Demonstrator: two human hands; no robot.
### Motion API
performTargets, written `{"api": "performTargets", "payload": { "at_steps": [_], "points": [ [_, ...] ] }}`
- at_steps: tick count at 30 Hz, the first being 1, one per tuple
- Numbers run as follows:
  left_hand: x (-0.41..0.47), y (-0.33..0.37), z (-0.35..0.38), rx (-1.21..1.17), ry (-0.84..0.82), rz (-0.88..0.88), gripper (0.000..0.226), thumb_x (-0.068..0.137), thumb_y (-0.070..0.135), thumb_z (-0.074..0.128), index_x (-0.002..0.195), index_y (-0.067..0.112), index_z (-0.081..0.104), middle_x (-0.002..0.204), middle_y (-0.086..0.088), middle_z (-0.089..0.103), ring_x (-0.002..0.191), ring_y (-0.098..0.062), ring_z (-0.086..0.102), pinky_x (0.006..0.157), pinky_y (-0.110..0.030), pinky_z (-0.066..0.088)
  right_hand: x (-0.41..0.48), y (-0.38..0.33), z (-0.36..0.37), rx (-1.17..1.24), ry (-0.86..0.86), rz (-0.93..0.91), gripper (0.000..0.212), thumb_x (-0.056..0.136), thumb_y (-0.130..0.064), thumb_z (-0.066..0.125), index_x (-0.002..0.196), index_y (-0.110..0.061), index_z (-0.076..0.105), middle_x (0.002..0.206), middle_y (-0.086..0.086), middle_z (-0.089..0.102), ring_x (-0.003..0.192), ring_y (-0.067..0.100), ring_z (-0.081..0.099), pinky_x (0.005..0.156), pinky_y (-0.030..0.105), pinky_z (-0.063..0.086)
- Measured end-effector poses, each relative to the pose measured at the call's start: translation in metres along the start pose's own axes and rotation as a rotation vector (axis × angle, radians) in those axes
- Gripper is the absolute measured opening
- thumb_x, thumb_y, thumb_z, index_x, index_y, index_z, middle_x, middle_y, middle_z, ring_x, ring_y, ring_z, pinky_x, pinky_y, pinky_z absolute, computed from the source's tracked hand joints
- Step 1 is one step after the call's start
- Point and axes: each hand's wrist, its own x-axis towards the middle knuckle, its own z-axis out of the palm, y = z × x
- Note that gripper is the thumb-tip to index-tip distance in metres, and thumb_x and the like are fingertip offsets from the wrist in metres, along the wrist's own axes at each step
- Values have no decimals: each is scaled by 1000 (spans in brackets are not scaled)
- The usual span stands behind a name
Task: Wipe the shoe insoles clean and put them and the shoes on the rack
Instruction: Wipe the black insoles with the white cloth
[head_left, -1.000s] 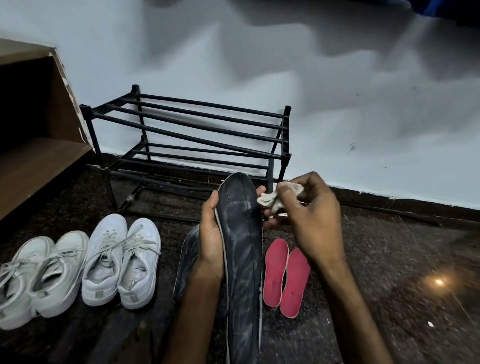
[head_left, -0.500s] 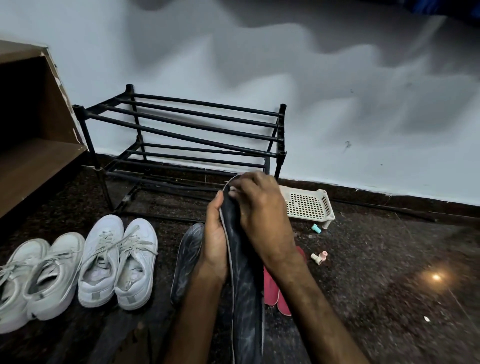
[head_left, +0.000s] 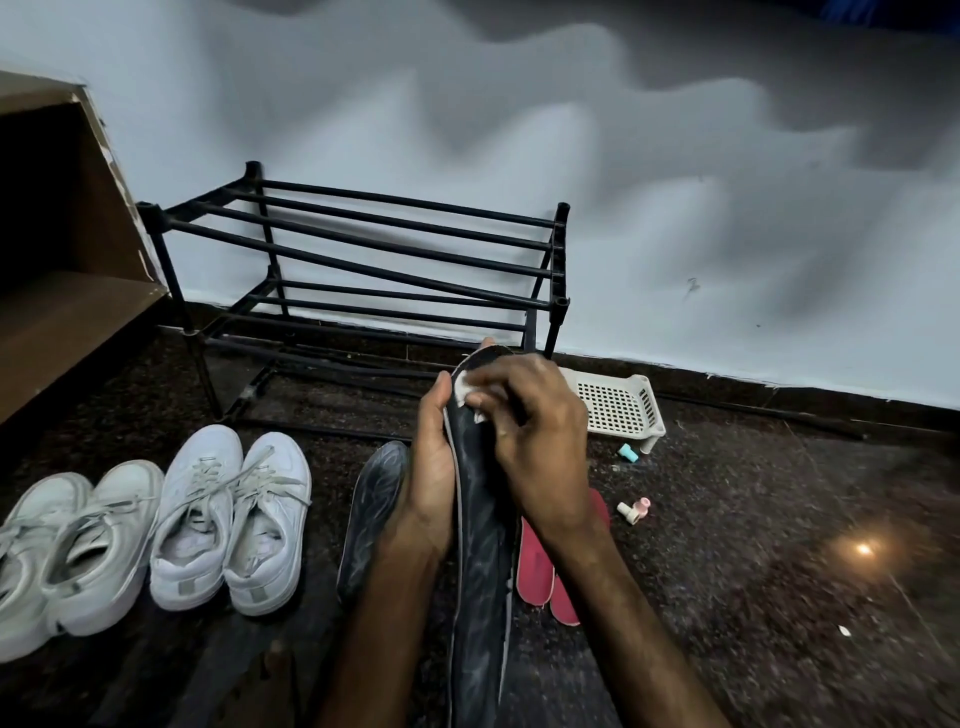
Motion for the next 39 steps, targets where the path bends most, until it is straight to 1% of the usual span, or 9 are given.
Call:
{"api": "performTargets", "payload": {
  "at_steps": [3, 9, 16, 20, 25, 28, 31, 35, 39],
  "points": [
    [1, 7, -5, 48, 21, 17, 75, 92, 57, 37, 140, 0, 44, 131, -17, 53, 120, -24, 52, 106, -30, 40, -18, -10, -2, 76, -74, -29, 10, 79, 2, 73, 82, -8, 72, 89, 1, 64, 89, 14, 61, 82, 27, 50],
    [-3, 14, -2, -51, -87, 80, 55, 98, 50, 29, 144, 26, 47, 138, -26, 52, 105, -31, 60, 85, -36, 56, -14, -16, -27, 62, -480, 16, 10, 79, -4, 74, 79, -13, 72, 85, -5, 66, 84, 9, 60, 78, 31, 50],
    [-8, 0, 6, -132, -62, 70, 38, 94, 41, 48, 104, 11, 70, 105, -5, 67, 104, -16, 65, 94, -27, 51, 31, -18, -6, -129, -282, -37, 12, 82, -6, 66, 89, -13, 73, 89, 0, 64, 89, 19, 57, 79, 32, 47],
    [-4, 1, -5, -38, -11, 88, 52, 90, 43, 56, 134, 15, 59, 138, -13, 52, 132, -21, 46, 114, -32, 31, -10, -10, -6, -27, -268, 7, 11, 82, -2, 67, 82, -13, 69, 89, -2, 62, 87, 18, 57, 77, 29, 46],
    [-3, 19, -15, 62, 41, 99, 60, 92, 54, 37, 135, 17, 58, 125, -18, 58, 96, -26, 59, 81, -33, 53, -30, -12, -20, -21, -610, 59, 9, 79, -8, 75, 78, -16, 72, 83, -2, 66, 82, 16, 61, 75, 36, 51],
    [-5, 20, -3, 19, 58, 87, 59, 96, 51, 35, 109, 6, 72, 107, -16, 66, 91, -25, 63, 82, -31, 55, -1, -5, -22, -131, -408, 84, 13, 80, -8, 75, 87, -19, 75, 89, -3, 66, 89, 16, 59, 80, 29, 48],
    [-3, 11, 5, 7, 89, 105, 54, 97, 43, 36, 133, 9, 56, 116, -14, 65, 109, -23, 60, 105, -33, 42, 20, -10, -8, -303, -209, 110, 14, 82, -2, 69, 90, -13, 73, 92, 3, 63, 93, 22, 55, 79, 31, 47],
    [1, 10, -2, 3, 90, 147, 59, 96, 48, 36, 146, 17, 44, 143, -16, 50, 135, -30, 44, 117, -42, 29, 1, -25, 8, -446, -341, 146, 22, 84, -2, 60, 104, -8, 67, 110, 9, 60, 102, 26, 51, 85, 38, 50],
    [5, 9, -10, 70, 133, 173, 61, 99, 51, 27, 134, 13, 59, 123, -20, 61, 122, -32, 53, 108, -47, 37, -23, -39, -14, -357, -454, 336, 14, 86, -13, 65, 99, -16, 68, 107, 1, 64, 99, 21, 58, 81, 26, 43]
  ]
}}
